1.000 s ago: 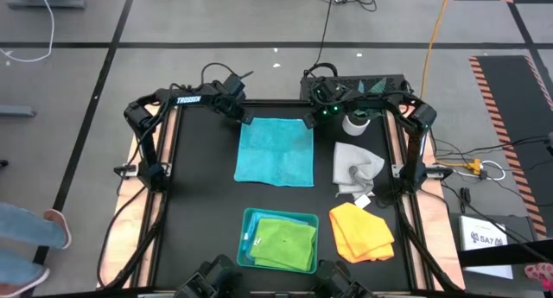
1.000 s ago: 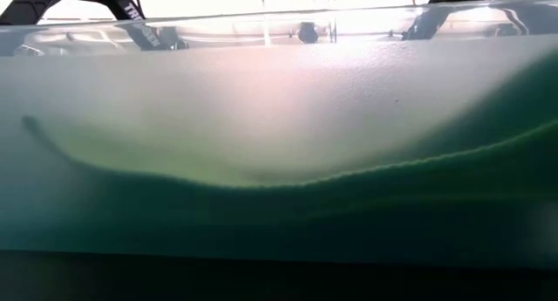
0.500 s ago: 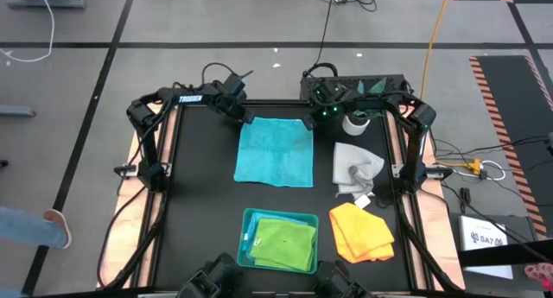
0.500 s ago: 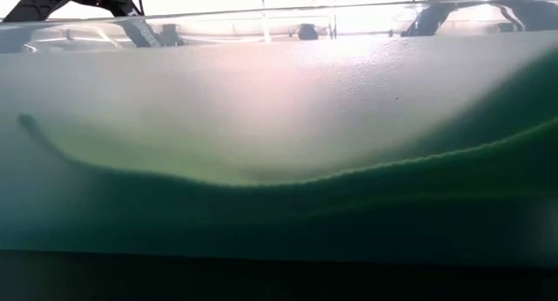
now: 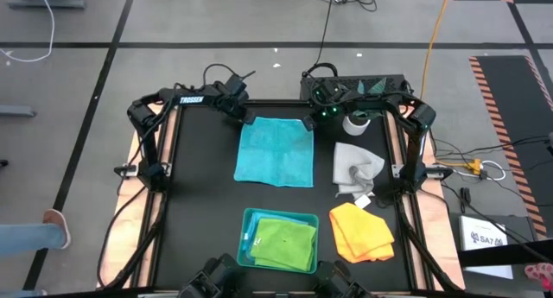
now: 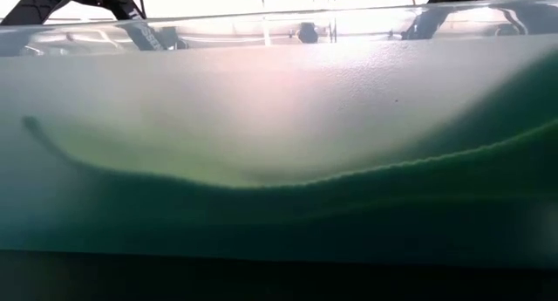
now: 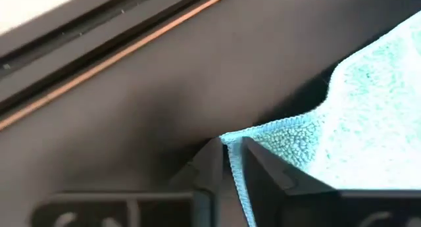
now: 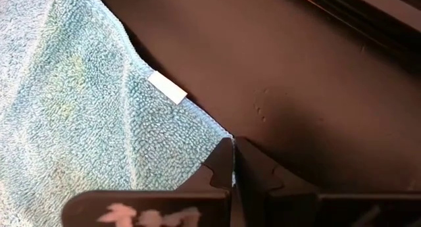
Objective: Fold microfiber towels
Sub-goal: Fold the blue microfiber cloth
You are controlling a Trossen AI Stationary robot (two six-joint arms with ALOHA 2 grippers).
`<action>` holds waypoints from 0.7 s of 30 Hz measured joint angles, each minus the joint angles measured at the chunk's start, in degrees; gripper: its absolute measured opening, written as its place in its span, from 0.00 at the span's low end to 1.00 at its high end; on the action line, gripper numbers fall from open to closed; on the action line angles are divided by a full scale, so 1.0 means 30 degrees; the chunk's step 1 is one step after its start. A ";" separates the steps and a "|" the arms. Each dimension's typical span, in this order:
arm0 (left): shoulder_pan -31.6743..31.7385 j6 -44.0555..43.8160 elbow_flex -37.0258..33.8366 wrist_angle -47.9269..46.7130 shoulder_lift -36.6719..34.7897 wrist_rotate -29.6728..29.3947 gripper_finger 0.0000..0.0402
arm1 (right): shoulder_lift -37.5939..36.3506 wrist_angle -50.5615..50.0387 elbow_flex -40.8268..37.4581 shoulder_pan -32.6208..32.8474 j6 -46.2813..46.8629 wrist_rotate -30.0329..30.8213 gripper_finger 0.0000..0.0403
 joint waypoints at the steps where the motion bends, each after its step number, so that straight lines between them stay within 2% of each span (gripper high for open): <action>1: -0.0049 0.0147 0.0000 0.0056 0.0007 -0.0075 0.09 | 0.0000 0.0000 0.0000 -0.0007 0.0000 -0.0007 0.00; 4: -0.0192 0.0414 0.0000 0.0155 0.0015 -0.0495 0.02 | 0.0000 0.0000 0.0000 -0.0007 0.0000 0.0008 0.00; 10: -0.0218 0.0320 -0.0036 -0.0022 -0.0313 -0.1122 0.01 | 0.0000 0.0007 0.0000 -0.0007 -0.0005 0.0008 0.00; 16: -0.0213 0.0184 -0.0036 -0.0565 -0.1665 -0.2386 0.00 | -0.0193 -0.0029 -0.0015 0.0056 -0.0196 0.0138 0.00; 21: -0.0371 -0.0112 -0.0024 -0.1284 -0.2135 -0.2477 0.00 | -0.1171 -0.0271 -0.0044 0.0152 -0.0525 0.0103 0.00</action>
